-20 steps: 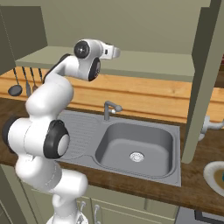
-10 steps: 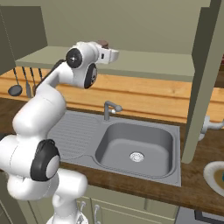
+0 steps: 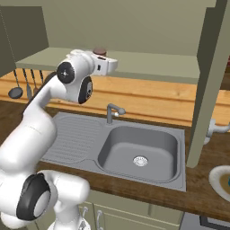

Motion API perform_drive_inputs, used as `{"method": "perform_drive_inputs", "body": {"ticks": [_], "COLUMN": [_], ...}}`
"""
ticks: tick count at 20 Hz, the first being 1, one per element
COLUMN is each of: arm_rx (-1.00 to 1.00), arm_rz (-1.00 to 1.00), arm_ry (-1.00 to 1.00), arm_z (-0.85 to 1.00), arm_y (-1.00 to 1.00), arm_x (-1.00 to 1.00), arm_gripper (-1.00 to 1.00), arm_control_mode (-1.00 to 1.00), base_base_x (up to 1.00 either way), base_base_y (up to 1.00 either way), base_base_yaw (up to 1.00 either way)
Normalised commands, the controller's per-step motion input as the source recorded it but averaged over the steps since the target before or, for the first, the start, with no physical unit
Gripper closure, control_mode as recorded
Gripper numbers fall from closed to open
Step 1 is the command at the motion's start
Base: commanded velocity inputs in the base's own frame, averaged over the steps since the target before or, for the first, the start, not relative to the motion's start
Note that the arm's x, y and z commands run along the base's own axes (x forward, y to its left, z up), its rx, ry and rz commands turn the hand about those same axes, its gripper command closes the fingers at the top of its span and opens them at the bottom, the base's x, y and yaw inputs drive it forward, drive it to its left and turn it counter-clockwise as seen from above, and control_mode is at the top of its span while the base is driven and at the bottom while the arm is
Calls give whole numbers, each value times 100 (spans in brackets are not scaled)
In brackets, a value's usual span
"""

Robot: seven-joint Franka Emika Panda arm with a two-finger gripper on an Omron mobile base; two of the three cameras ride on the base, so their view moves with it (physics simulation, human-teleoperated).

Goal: From the different types of pastries on the counter, select a croissant and place it on the cutting board. Then retrieve a jar of jam from the cabinet and place it alongside the croissant on the cutting board.

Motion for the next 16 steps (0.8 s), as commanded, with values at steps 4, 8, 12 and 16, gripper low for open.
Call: {"method": "perform_drive_inputs", "body": {"ticks": [4,8,12,16], "arm_rx": [0,0,0,0], "arm_rz": [-2,0,0,-2], "arm_ry": [3,0,0,0], "arm_z": [0,0,0,0], "arm_y": [0,0,0,0], "arm_x": [-91,-100,-100,-100], "arm_gripper": [100,100,100,100], "arm_control_mode": [-100,-100,-100,-100], "base_base_x": [0,0,0,0], "base_base_y": [0,0,0,0], "base_base_yaw": [0,0,0,0]}}
